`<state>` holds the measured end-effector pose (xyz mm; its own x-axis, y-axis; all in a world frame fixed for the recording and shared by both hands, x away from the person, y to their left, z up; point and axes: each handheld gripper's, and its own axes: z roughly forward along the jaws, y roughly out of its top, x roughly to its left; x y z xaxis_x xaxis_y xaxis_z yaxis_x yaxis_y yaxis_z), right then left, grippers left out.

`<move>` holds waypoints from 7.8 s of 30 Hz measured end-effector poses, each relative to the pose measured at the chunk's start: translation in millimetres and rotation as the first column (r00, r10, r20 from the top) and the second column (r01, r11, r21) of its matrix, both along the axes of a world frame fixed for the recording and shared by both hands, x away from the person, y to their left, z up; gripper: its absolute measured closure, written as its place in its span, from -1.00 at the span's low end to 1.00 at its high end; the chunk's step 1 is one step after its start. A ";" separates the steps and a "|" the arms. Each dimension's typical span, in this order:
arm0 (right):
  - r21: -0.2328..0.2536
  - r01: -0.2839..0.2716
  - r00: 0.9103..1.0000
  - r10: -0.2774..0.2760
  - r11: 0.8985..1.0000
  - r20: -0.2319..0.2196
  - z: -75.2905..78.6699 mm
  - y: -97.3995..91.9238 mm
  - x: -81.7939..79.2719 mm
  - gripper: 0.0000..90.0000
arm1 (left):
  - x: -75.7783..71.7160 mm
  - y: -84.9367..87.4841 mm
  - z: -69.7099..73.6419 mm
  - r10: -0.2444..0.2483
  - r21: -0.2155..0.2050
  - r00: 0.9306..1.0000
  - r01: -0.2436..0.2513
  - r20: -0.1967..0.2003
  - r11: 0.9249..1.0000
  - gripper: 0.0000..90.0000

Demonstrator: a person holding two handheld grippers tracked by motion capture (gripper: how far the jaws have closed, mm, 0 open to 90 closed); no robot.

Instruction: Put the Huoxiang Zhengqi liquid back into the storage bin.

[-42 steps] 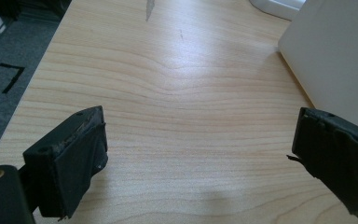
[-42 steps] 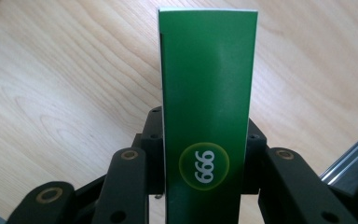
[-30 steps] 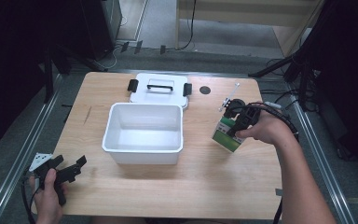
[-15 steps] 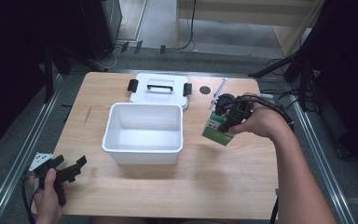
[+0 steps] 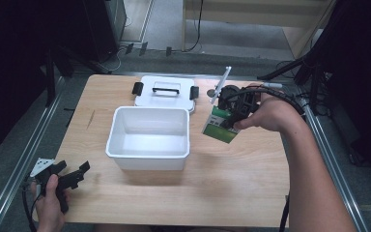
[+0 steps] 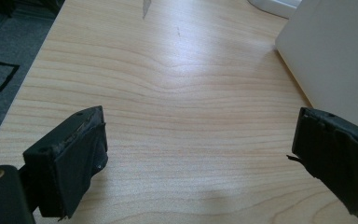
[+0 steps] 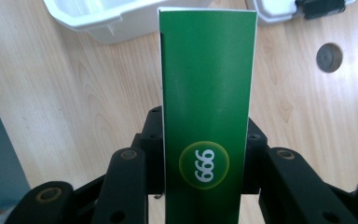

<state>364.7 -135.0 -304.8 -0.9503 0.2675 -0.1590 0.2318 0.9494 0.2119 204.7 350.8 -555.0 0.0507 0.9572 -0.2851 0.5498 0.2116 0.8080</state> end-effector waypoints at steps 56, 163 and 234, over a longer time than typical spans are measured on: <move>-0.017 -0.277 0.961 0.277 0.961 0.010 8.1 133.9 7.9 0.43 | 0.5 0.7 -0.3 -0.010 -0.007 1.000 0.010 -0.006 1.000 -0.91; 0.461 0.249 0.953 -0.301 0.852 0.040 -52.1 -8.0 25.0 -0.03 | 0.3 0.8 -0.2 0.001 -0.005 1.000 -0.001 -0.006 1.000 -0.91; 0.741 0.563 0.565 -0.825 0.366 -0.022 -236.8 -218.6 -141.1 -1.00 | 0.0 0.5 -0.2 0.003 -0.002 1.000 -0.003 -0.007 1.000 -0.91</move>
